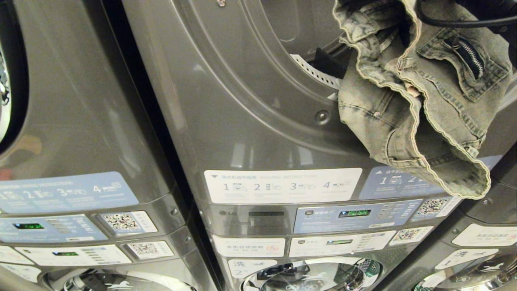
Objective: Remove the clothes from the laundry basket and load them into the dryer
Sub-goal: Put the clothes in the dryer
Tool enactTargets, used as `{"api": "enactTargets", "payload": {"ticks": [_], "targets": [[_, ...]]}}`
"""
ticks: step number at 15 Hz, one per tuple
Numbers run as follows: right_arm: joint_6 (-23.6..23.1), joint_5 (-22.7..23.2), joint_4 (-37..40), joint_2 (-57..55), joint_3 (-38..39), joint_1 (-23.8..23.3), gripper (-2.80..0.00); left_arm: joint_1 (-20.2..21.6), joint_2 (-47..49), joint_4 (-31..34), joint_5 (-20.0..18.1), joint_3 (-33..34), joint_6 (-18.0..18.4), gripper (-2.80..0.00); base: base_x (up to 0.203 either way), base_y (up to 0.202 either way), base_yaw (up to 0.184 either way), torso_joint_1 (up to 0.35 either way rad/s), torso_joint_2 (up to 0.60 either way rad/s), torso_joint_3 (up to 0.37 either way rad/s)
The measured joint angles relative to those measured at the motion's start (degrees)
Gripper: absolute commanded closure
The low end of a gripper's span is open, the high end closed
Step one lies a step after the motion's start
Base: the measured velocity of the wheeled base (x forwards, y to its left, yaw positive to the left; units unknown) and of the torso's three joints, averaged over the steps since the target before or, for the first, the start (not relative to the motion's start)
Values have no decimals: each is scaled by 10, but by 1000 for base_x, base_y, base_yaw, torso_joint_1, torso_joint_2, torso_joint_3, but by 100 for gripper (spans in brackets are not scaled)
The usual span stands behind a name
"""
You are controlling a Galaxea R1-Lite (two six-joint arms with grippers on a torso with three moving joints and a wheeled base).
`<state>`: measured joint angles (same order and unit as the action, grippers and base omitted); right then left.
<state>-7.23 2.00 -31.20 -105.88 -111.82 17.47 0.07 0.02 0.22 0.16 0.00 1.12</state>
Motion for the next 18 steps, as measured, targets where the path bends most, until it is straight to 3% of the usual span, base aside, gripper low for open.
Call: {"api": "enactTargets", "payload": {"ticks": [1, 11, 16, 18], "targets": [[0, 2, 0, -6, 0, 0, -280, 0, 0, 0, 0, 0, 0, 0, 0, 0, 0, 0, 0, 0], [-6, 23, 22, 9, -2, 2, -280, 0, 0, 0, 0, 0, 1, 0, 0, 0, 0, 0, 0, 0], [80, 37, 271, 155, 7, 56, -280, 0, 0, 0, 0, 0, 1, 0, 0, 0, 0, 0, 0, 0], [90, 37, 366, 223, 46, 75, -280, 0, 0, 0, 0, 0, 1, 0, 0, 0, 0, 0, 0, 0]]}}
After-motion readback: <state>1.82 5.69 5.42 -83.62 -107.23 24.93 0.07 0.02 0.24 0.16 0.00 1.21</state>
